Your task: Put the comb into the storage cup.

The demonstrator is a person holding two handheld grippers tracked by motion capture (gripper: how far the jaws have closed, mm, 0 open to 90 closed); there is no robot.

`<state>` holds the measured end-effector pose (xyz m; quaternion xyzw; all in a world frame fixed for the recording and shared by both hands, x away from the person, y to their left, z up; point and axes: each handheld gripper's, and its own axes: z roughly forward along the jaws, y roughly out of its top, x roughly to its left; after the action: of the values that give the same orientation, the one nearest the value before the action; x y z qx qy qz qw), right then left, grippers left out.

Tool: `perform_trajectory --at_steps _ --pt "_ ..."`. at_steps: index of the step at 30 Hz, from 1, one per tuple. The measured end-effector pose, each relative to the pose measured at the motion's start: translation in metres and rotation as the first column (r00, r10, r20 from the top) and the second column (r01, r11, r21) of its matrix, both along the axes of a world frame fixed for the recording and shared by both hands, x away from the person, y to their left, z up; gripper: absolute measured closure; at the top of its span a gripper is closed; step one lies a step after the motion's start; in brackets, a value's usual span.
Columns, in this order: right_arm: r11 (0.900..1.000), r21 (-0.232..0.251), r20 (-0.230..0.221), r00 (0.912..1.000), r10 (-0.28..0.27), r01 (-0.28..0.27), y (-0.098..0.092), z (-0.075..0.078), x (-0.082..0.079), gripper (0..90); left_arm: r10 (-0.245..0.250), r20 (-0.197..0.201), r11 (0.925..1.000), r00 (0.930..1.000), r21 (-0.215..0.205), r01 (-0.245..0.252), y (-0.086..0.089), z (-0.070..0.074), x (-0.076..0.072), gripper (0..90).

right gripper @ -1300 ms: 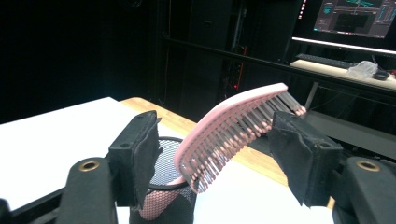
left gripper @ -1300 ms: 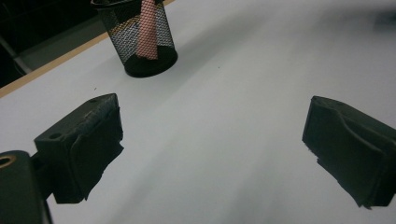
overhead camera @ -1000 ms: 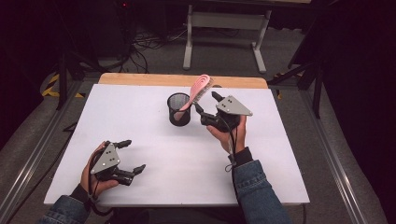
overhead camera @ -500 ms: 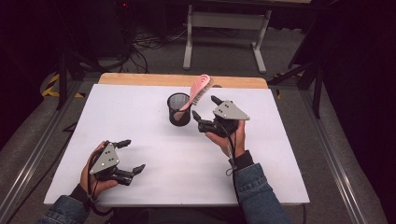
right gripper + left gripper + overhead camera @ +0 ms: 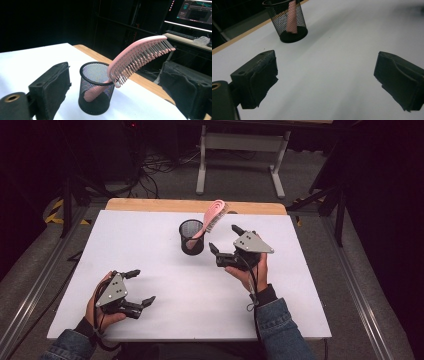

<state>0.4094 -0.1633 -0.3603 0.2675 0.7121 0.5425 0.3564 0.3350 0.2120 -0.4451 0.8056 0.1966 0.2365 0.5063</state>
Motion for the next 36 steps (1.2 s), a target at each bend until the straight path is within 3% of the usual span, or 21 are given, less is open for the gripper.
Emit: perform_trajectory --at_steps 10,36 --pt "0.999 -0.036 0.004 1.0 -0.004 0.004 -0.003 0.0 -0.008 5.1 -0.002 0.0 1.0 1.0 0.001 0.002 0.0 0.0 0.0 5.9" --pt "0.997 -0.077 0.029 0.9994 0.02 -0.018 -0.011 0.0 -0.034 5.3 -0.004 -0.004 1.0 1.0 -0.003 0.004 0.0 0.0 0.001 5.9"
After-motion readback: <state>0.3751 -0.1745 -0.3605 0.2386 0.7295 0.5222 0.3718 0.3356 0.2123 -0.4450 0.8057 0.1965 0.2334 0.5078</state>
